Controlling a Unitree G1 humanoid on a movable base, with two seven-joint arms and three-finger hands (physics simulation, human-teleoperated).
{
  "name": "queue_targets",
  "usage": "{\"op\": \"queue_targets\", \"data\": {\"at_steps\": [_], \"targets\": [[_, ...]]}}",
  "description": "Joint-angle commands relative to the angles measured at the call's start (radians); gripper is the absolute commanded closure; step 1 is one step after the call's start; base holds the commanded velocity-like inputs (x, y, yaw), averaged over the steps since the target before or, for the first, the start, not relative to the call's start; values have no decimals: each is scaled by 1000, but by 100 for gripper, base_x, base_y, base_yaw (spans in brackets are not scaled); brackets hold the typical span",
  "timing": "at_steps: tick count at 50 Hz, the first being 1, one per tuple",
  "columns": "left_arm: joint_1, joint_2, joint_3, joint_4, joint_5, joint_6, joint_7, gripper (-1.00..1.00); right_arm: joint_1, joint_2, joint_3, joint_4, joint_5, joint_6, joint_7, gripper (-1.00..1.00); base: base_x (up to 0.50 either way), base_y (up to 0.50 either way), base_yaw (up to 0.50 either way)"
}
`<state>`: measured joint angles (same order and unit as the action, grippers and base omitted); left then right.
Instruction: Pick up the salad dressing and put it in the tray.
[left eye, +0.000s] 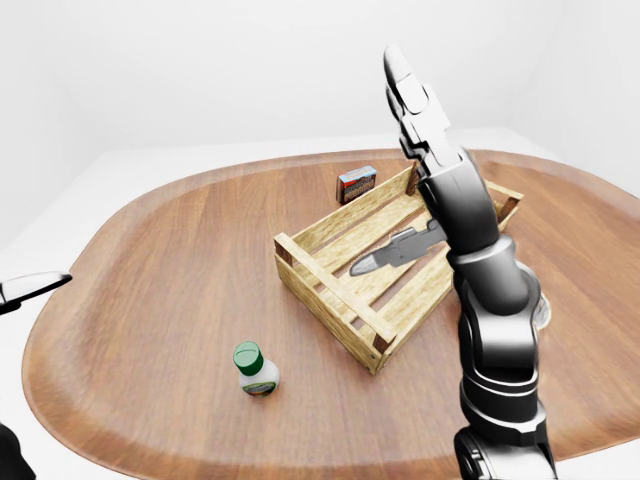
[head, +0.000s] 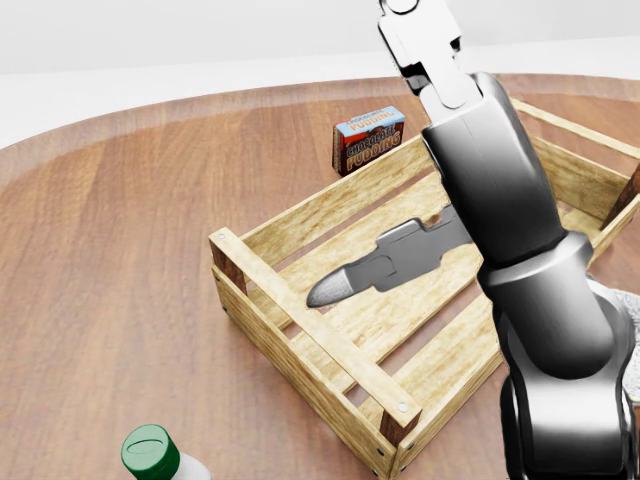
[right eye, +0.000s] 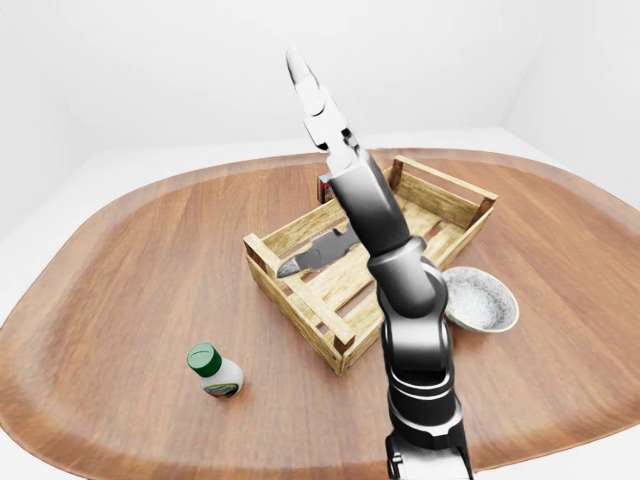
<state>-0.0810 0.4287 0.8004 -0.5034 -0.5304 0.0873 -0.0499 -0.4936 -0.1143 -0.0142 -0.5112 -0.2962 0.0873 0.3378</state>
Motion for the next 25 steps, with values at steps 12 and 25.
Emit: {"op": "queue_targets", "data": {"at_steps": [12,25], "targets": [[-2,-8,-8,1,28,0,-14,-100,-21,256,226,245,-267,0,165,-100,0,0,0],[-1,-11,-10,6,33,0,-18,-100,72,288,279,286,-299,0,175,-100,0,0,0]]}}
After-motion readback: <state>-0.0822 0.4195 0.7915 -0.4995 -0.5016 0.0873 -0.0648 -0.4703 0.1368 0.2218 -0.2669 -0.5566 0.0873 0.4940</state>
